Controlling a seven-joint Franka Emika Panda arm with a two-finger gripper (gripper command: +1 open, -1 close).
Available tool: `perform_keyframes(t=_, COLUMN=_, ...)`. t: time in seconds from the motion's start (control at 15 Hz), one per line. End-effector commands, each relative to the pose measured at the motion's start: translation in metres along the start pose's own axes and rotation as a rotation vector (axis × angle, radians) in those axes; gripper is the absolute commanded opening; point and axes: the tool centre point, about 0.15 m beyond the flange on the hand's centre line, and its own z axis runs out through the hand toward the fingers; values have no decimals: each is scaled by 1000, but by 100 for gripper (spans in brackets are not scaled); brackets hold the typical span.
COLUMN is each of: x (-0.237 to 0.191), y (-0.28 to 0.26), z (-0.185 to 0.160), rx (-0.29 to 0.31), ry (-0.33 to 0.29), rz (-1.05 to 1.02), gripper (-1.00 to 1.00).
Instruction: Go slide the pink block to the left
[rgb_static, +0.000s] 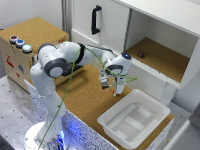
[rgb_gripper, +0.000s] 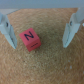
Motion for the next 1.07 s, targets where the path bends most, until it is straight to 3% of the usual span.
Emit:
perform_keyframes(t=0.0, x=17, y=-2, z=0, rx=-119, ry=-29, rz=-431, gripper=100)
perform_keyframes(t=0.27, x=28, y=15, z=-3, rx=-39, ry=16, rz=-561, gripper=100)
perform_keyframes(t=0.4, x=35, y=18, z=0, rx=-39, ry=32, rz=-587, gripper=100)
perform_keyframes(t=0.47, x=38, y=21, z=1, rx=-30, ry=76, rz=-582, gripper=-100)
perform_keyframes(t=0.67, x=49, y=24, z=13, rx=6, ry=108, rz=-580, gripper=-100)
perform_keyframes(t=1.0, x=62, y=15, z=32, rx=17, ry=99, rz=-588, gripper=-100)
